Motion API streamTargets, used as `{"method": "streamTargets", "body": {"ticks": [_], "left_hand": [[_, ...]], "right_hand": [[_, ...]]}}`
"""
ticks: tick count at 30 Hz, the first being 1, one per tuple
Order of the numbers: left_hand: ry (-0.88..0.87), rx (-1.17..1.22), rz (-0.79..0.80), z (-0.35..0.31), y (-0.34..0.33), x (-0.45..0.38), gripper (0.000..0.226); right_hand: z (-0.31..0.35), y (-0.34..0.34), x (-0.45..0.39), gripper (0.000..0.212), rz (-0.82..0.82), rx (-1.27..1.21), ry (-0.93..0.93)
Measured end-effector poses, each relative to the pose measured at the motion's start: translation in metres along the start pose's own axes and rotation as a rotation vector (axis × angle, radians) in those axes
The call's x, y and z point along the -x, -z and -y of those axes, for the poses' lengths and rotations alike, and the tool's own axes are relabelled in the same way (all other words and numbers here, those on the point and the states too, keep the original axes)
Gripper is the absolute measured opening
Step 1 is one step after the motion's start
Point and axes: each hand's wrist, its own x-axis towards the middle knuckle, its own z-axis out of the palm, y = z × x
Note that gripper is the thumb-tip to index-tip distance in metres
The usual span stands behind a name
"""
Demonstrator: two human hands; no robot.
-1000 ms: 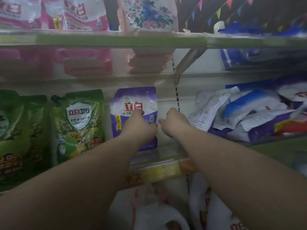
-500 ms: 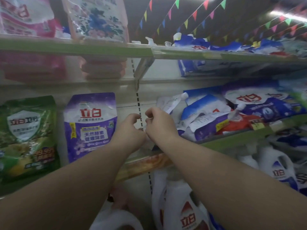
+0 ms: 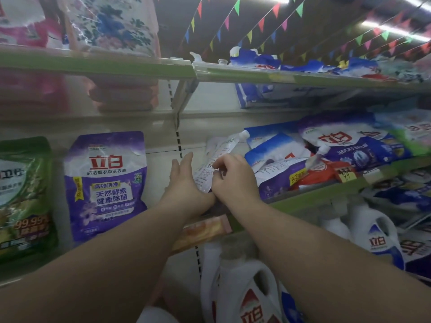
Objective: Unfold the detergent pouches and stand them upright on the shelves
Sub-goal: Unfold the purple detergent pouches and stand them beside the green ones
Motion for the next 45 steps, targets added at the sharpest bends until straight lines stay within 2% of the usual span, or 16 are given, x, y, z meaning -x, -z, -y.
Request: {"method": "streamTargets", "body": {"ticks": [4,8,12,15,19,22,24,27,31,35,39,41,45], "left_hand": [[0.028,-0.018,-0.003,0.002,-0.004,-0.007,0.119],[0.035,-0.114,-0.060,-0.003,-0.010,-0.018,0.104],[0.038,-0.038,-0.030,-0.002,-0.016,-0.028,0.111],[0.083,-0.009,0.050,0.002,-0.023,-0.030,0.117],[0.152,0.024,0.151,0.011,-0.030,-0.039,0.115],[0.162,0.054,0.183,0.022,-0.038,-0.050,0.093],[0.160,0.041,0.189,0.025,-0.040,-0.051,0.079],[0.146,0.045,0.199,0.024,-0.038,-0.048,0.082],[0.120,0.123,0.204,0.028,-0.034,-0.050,0.067],[0.178,0.265,0.234,0.017,-0.022,-0.038,0.085],[0.207,0.327,0.260,0.018,-0.017,-0.041,0.070],[0.209,0.277,0.274,0.019,-0.011,-0.041,0.067],[0.256,0.145,0.306,0.032,-0.002,-0.042,0.101]], "right_hand": [[-0.004,-0.004,-0.004,0.014,0.000,-0.018,-0.055],[-0.007,-0.004,-0.013,0.047,0.013,-0.075,-0.248],[-0.010,-0.005,-0.023,0.064,0.080,-0.149,-0.391],[-0.016,-0.007,-0.025,0.067,0.177,-0.146,-0.423],[-0.018,-0.013,-0.027,0.067,0.286,-0.073,-0.373],[-0.017,-0.019,-0.027,0.070,0.312,-0.044,-0.352],[-0.017,-0.019,-0.026,0.065,0.320,-0.058,-0.327],[-0.017,-0.020,-0.024,0.059,0.353,-0.070,-0.296],[-0.014,-0.018,-0.023,0.061,0.364,-0.091,-0.308],[-0.009,-0.013,-0.022,0.087,0.431,-0.029,-0.348],[-0.008,-0.012,-0.022,0.080,0.451,-0.021,-0.359],[-0.009,-0.012,-0.021,0.077,0.455,-0.017,-0.350],[-0.011,-0.015,-0.021,0.072,0.450,0.001,-0.338]]}}
